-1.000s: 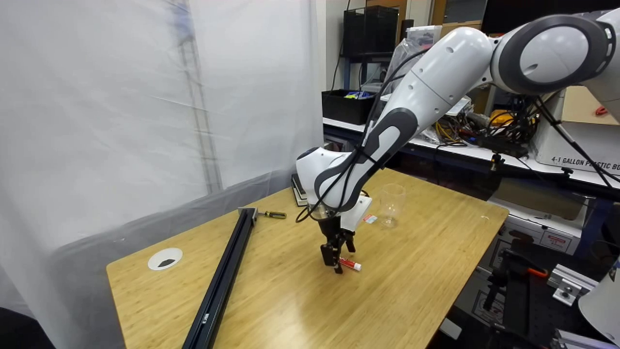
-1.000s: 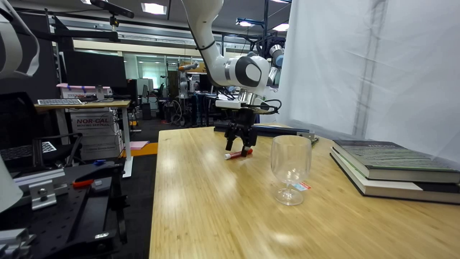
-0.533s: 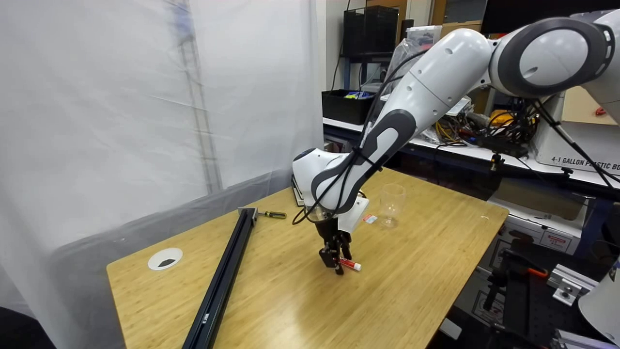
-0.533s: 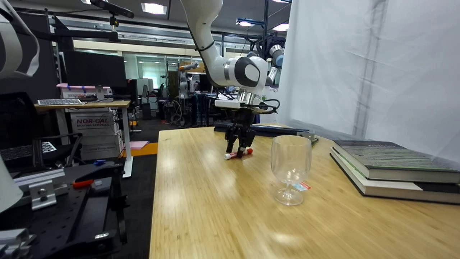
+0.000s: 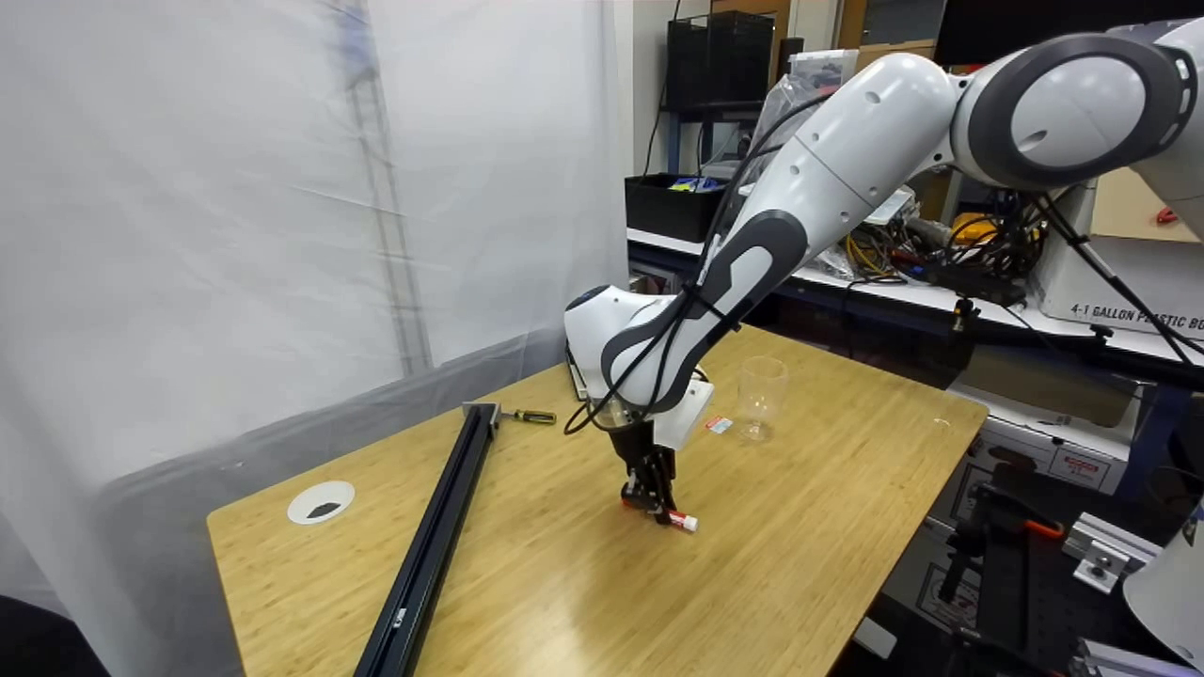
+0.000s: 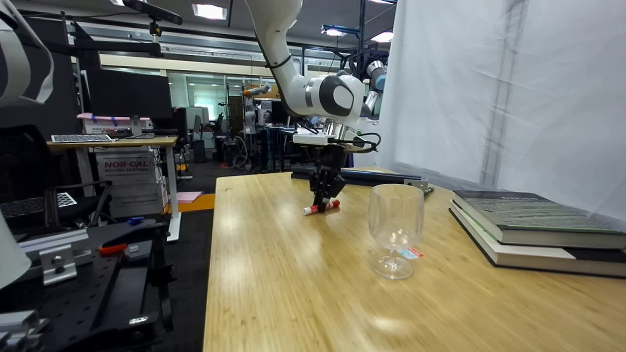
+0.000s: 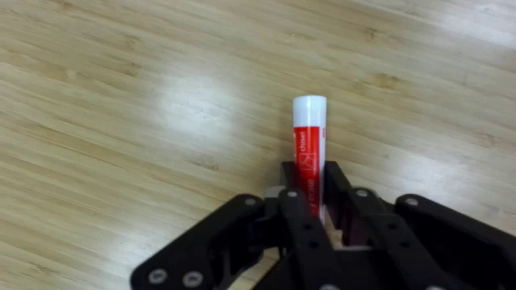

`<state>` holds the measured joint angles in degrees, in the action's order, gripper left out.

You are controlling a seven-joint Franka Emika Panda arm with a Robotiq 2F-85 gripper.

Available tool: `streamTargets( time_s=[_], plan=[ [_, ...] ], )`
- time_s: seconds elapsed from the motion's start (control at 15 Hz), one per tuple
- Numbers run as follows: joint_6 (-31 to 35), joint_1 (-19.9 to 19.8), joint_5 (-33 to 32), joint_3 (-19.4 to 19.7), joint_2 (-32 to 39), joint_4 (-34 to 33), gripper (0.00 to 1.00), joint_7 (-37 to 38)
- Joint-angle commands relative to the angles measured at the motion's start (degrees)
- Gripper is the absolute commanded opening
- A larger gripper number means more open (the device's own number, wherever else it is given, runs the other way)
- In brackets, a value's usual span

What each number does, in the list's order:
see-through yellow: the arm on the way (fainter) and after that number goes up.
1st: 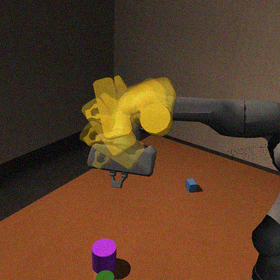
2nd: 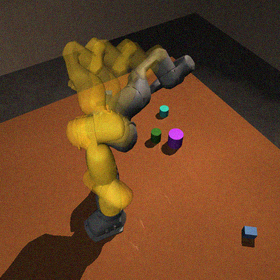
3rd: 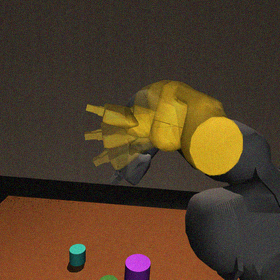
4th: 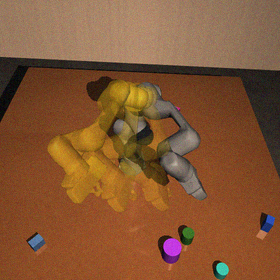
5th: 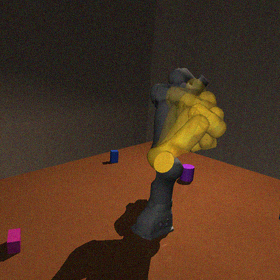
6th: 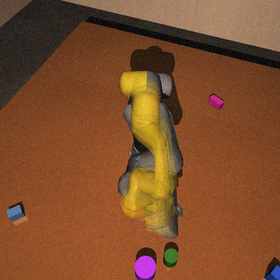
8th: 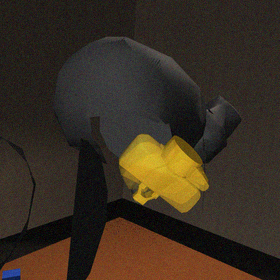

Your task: Put the marker in the glass

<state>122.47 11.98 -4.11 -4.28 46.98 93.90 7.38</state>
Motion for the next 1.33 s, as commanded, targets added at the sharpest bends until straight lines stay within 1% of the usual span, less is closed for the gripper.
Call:
streamTargets(
  time_s=[0.0, 0.13, 0.4, 0.8, 0.93, 1.13, 1.27],
  plan=[
    [-0.8, -0.2, -1.2, 1.3, -1.2, 0.5, 0.05, -0.8],
    [-0.1, -1.1, -1.4, 2.2, -2.8, 1.7, 0.05, -1.0],
    [0.7, -3.5, -1.3, 4.1, -8.6, 4.4, 0.05, -1.6],
    [2.0, -6.9, -1.2, 6.0, -21.3, 11.1, 0.05, -0.6],
    [3.0, -7.5, -1.6, 7.4, -25.4, 14.0, 0.05, 2.4],
    [4.9, -8.1, -2.8, 9.7, -29.5, 17.8, 0.05, 8.2],
    [7.0, -8.1, -4.8, 11.3, -31.5, 20.2, 0.05, 14.4]
  ],
)
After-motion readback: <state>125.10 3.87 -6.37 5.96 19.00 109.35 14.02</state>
